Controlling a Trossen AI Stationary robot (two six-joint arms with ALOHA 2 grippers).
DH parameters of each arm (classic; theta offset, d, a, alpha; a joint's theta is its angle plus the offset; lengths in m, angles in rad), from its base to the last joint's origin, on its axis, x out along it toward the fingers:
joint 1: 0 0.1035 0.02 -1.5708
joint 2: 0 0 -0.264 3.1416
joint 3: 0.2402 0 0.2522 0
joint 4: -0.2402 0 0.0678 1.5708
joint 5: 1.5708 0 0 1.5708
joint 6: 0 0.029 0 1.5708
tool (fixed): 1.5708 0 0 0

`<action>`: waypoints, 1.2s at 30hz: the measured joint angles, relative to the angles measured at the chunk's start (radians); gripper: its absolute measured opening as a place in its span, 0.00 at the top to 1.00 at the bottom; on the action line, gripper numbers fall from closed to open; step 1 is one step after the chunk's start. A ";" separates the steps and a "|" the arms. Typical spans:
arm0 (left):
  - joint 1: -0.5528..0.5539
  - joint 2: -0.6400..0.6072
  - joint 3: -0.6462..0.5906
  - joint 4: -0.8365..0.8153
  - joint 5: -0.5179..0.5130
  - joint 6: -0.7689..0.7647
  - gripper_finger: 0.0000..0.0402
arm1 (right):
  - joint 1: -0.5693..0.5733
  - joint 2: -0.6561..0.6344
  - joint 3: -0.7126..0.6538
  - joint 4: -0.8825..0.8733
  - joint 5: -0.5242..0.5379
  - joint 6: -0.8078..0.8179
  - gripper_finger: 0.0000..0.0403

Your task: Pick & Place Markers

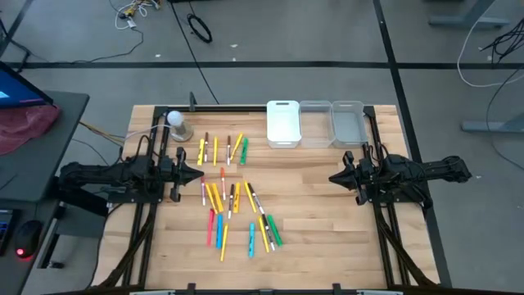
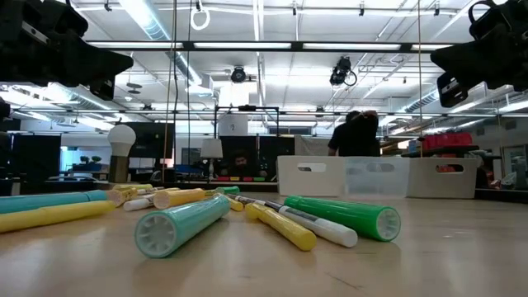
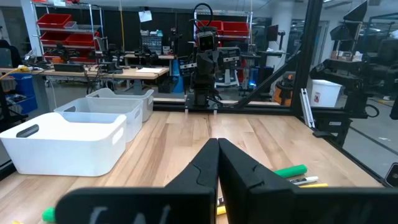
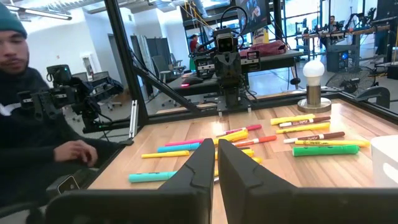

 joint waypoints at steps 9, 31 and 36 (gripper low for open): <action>0.000 0.000 0.000 0.000 0.000 0.000 0.97 | 0.000 0.000 0.000 0.000 0.000 0.000 0.93; -0.002 0.072 0.000 0.085 -0.212 -0.295 0.97 | 0.000 0.000 0.000 0.000 0.000 0.000 0.93; -0.001 0.255 0.002 0.078 -0.431 -0.309 0.97 | 0.000 0.000 0.000 0.000 0.000 0.000 0.93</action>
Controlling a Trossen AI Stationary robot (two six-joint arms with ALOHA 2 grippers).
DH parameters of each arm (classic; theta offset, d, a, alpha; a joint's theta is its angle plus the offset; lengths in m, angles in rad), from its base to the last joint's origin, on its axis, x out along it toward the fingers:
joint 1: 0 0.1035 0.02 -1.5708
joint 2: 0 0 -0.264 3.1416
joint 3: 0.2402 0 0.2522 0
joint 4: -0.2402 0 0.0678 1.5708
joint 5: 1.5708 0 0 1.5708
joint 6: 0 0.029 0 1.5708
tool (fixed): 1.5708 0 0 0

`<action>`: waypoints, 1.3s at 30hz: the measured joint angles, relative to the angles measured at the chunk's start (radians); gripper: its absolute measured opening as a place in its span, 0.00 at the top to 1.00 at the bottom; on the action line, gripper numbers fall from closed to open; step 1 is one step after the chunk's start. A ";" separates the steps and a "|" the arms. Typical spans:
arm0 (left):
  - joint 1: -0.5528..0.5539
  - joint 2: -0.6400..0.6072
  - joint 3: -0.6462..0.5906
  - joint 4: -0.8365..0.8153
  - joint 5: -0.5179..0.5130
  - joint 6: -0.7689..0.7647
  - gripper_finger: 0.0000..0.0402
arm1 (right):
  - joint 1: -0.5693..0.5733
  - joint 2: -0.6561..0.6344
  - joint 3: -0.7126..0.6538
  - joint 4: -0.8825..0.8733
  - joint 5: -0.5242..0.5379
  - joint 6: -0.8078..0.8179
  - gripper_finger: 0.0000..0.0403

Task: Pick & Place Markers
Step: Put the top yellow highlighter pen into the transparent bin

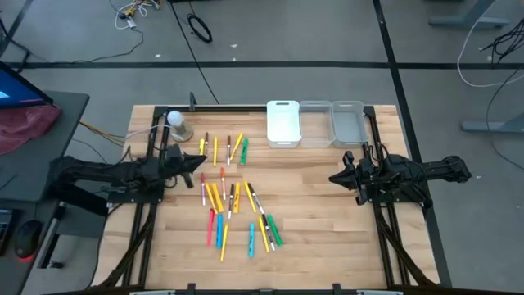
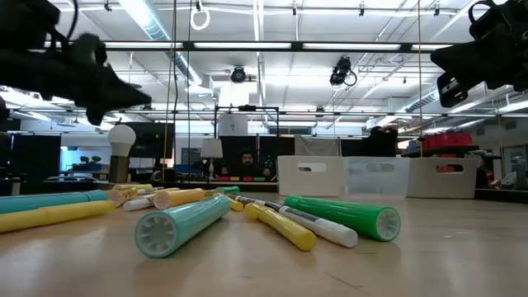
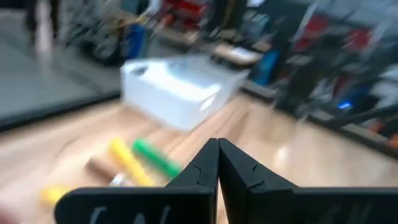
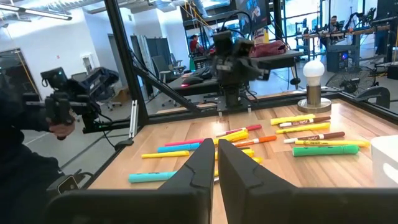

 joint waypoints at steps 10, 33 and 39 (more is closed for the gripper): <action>0.001 0.368 0.201 -0.235 -0.161 -0.183 0.92 | 0.000 0.000 0.000 0.000 0.000 0.000 0.93; 0.159 0.811 0.343 -0.564 -0.082 -0.781 0.53 | 0.000 0.000 0.000 0.000 0.000 0.000 0.93; 0.130 0.889 0.343 -0.479 -0.078 -0.814 0.53 | 0.000 0.000 0.000 0.000 0.000 0.000 0.93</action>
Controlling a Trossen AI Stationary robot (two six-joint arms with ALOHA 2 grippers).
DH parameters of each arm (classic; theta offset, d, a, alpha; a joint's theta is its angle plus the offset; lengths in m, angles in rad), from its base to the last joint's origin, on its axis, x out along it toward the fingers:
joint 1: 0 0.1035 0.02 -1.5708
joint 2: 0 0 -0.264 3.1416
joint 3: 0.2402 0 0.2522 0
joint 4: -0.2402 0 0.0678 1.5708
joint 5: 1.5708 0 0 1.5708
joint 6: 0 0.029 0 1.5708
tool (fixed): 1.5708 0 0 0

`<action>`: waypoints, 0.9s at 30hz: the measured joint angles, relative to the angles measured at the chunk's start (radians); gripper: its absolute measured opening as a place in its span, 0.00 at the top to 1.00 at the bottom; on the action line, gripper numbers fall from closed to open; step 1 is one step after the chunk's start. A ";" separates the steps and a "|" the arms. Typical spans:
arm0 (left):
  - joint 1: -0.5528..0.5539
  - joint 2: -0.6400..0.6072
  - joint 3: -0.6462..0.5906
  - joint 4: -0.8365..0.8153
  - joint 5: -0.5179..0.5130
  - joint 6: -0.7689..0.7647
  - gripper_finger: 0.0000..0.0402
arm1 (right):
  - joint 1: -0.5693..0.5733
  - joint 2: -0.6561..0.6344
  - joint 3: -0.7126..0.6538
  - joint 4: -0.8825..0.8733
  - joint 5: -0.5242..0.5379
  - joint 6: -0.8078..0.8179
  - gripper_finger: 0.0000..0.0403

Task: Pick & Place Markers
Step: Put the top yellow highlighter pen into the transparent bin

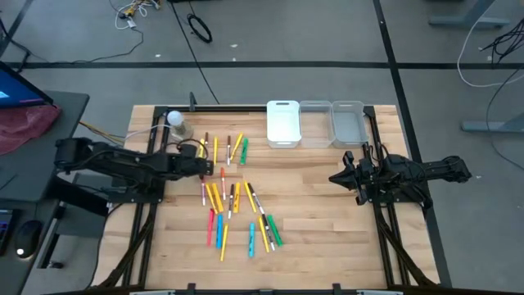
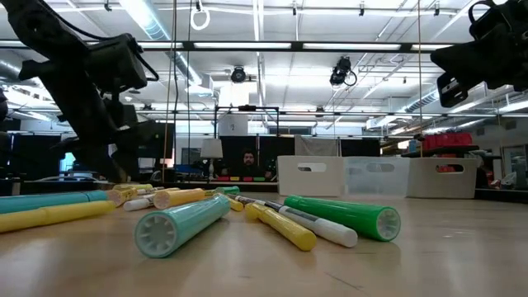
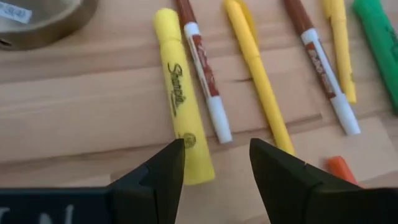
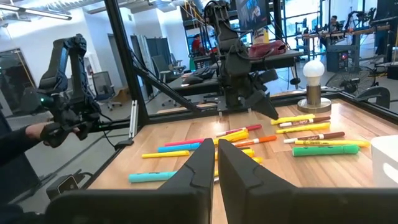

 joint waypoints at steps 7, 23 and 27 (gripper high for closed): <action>-0.003 0.097 0.000 -0.006 0.000 -0.077 0.53 | 0.000 0.000 0.000 0.000 0.000 0.000 0.93; -0.004 0.178 0.002 -0.008 -0.082 -0.075 0.74 | 0.000 0.000 0.000 0.000 0.000 0.000 0.93; -0.004 0.178 0.002 -0.019 -0.095 -0.073 0.81 | 0.000 0.000 0.000 0.000 0.000 0.000 0.93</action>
